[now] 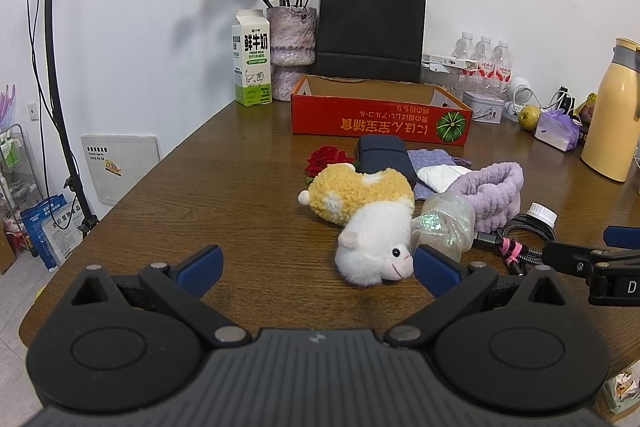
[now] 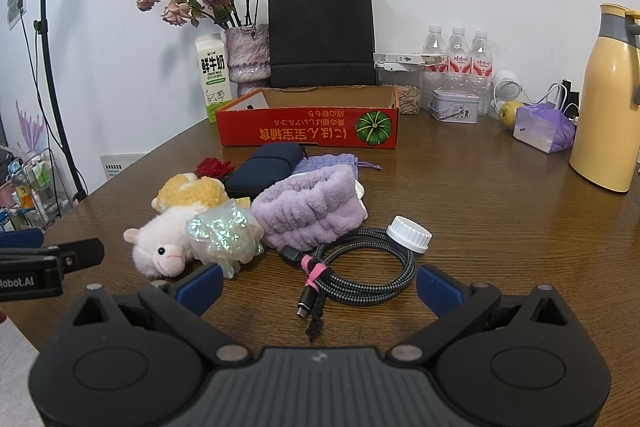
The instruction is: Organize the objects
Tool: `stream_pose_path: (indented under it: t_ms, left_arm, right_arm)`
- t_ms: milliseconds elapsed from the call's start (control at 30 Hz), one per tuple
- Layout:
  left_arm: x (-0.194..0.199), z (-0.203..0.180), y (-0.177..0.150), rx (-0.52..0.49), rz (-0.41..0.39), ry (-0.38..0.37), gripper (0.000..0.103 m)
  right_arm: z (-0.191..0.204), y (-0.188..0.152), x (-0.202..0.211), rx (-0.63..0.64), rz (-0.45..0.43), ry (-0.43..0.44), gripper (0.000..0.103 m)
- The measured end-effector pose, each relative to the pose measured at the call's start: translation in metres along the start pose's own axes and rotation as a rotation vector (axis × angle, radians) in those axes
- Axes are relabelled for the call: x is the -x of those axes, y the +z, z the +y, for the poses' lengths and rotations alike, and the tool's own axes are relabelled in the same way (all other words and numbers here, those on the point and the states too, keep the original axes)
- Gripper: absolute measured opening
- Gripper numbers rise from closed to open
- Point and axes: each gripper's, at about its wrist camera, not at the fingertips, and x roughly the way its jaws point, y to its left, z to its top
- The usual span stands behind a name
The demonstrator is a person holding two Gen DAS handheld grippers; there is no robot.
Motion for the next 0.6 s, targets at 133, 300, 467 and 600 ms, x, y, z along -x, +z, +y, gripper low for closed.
stream_pose_path:
  t_ms: [133,300,467,600]
  left_arm:
    - [-0.001,-0.001,0.000,0.001,0.004,-0.005,0.103]
    - [-0.006,-0.003,0.004,0.005,0.012,-0.009,0.103]
    - [-0.013,-0.006,0.006,0.003,0.022,-0.018,0.103]
    - [-0.018,-0.012,0.007,-0.016,0.033,-0.028,0.103]
  right_arm:
    - [-0.001,0.001,0.000,-0.002,0.001,-0.001,0.103]
    - [-0.002,-0.002,-0.006,0.001,0.007,0.002,0.103]
    - [-0.007,-0.003,-0.012,0.000,0.010,0.004,0.103]
    - [-0.011,-0.002,-0.019,0.006,0.019,0.009,0.103]
